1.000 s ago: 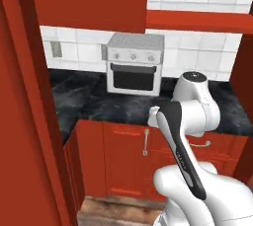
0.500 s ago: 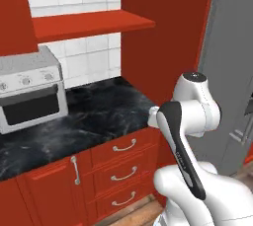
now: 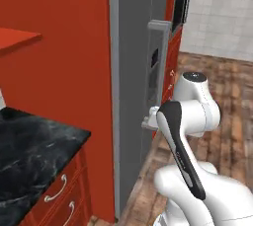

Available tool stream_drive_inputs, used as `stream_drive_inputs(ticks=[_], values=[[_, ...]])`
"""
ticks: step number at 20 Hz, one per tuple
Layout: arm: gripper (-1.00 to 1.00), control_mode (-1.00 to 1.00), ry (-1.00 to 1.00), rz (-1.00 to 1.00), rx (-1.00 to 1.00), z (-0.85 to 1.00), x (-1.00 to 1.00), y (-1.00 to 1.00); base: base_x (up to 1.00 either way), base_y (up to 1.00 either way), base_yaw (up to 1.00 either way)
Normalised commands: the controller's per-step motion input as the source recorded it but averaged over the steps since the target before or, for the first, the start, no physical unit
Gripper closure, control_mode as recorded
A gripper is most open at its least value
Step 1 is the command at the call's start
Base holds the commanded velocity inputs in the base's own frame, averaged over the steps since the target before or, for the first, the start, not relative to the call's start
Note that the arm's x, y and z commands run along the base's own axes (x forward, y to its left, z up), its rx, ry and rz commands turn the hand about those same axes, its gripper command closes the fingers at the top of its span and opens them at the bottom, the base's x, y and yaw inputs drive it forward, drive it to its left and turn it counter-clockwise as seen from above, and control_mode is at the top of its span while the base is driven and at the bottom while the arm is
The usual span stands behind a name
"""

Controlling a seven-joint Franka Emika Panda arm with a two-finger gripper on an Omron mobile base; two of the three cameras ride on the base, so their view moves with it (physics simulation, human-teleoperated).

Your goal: Organize the utensils by type. Pick up the wooden spoons from the counter and place them in the open cabinet. Then pick up the metallic utensils from the counter and place them in the open drawer.

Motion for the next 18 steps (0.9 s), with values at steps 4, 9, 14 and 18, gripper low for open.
stream_drive_inputs(ticks=[4, 9, 14, 18], values=[[1.00, 1.00, 0.00, 0.00, 0.00, 0.00, 0.00, 0.00, 0.02, 0.01, -1.00], [1.00, 1.00, 0.00, 0.00, 0.00, 0.00, 0.00, 0.00, 0.07, 0.00, -1.00], [1.00, 1.00, 0.00, 0.00, 0.00, 0.00, 0.00, 0.00, 0.17, 0.00, -0.99], [1.00, 1.00, 0.00, 0.00, 0.00, 0.00, 0.00, 0.00, 0.27, 0.00, -0.91]])
